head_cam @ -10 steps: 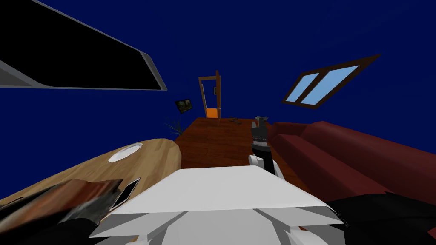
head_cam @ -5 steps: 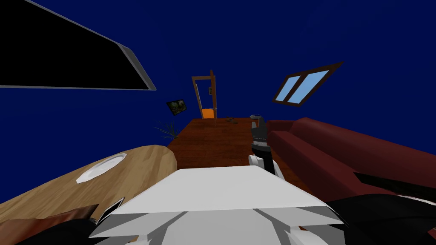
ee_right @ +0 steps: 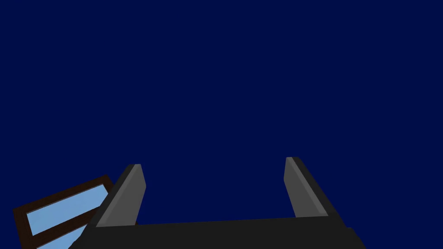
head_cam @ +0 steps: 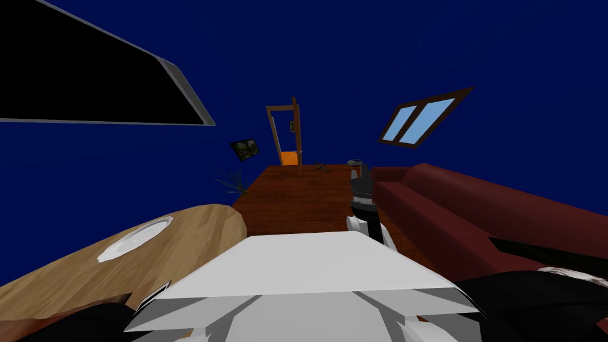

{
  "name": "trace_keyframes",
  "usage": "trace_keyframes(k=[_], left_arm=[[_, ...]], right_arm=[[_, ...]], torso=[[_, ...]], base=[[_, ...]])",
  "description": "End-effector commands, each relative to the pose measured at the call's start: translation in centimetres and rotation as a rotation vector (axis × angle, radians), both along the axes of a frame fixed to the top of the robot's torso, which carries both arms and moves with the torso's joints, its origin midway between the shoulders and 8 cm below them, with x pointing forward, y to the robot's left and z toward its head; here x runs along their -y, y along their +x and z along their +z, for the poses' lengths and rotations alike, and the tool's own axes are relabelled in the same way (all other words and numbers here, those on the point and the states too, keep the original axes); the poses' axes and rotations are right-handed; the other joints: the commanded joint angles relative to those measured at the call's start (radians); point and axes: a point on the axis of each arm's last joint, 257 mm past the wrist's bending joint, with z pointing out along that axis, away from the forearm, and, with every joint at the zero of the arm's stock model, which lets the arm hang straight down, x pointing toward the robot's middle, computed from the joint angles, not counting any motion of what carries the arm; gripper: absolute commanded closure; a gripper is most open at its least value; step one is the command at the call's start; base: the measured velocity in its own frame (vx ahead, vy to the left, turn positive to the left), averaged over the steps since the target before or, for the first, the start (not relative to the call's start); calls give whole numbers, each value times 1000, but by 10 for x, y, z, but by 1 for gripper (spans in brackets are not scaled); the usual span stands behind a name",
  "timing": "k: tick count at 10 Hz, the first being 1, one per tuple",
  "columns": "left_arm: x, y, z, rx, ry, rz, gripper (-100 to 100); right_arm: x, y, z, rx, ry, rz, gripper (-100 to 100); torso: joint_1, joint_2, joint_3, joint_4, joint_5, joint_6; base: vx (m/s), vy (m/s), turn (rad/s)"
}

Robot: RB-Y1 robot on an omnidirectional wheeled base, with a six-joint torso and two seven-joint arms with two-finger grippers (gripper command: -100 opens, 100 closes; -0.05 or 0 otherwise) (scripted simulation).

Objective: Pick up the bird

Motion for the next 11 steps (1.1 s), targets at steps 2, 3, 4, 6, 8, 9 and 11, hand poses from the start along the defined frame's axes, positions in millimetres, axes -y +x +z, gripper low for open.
trace_keyframes(k=[2, 3, 4, 6, 8, 9, 11], left_arm=[[0, -3, 0, -5, 0, 2, 100], [0, -2, 0, -4, -1, 4, 100], [0, -2, 0, -3, -1, 4, 100], [0, -2, 0, -3, -1, 3, 0], [-7, 4, 12, -3, 0, -8, 100], [-9, 5, 17, -5, -1, -11, 100], [-7, 5, 15, -4, -1, -9, 0]], right_arm=[[0, 0, 0, 0, 0, 0, 0], [0, 0, 0, 0, 0, 0, 0], [0, 0, 0, 0, 0, 0, 0], [0, 0, 0, 0, 0, 0, 0], [0, 0, 0, 0, 0, 0, 0], [0, 0, 0, 0, 0, 0, 0], [0, 0, 0, 0, 0, 0, 0]], torso=[[-2, -1, 0, 1, -1, 2], [-3, -1, 0, 0, -1, 2], [-3, -1, 0, 0, -2, 1], [-3, -1, 0, 0, -2, 1], [-5, 0, 0, 0, -3, 1], [-7, 0, 0, 0, -3, 1], [-6, 0, 0, 0, -3, 1]], base=[[-1, 2, 9], [0, 0, 0], [0, 0, 0], [0, 0, 0], [-10, -34, 49], [-12, -39, 38], [-2, -7, 5]])
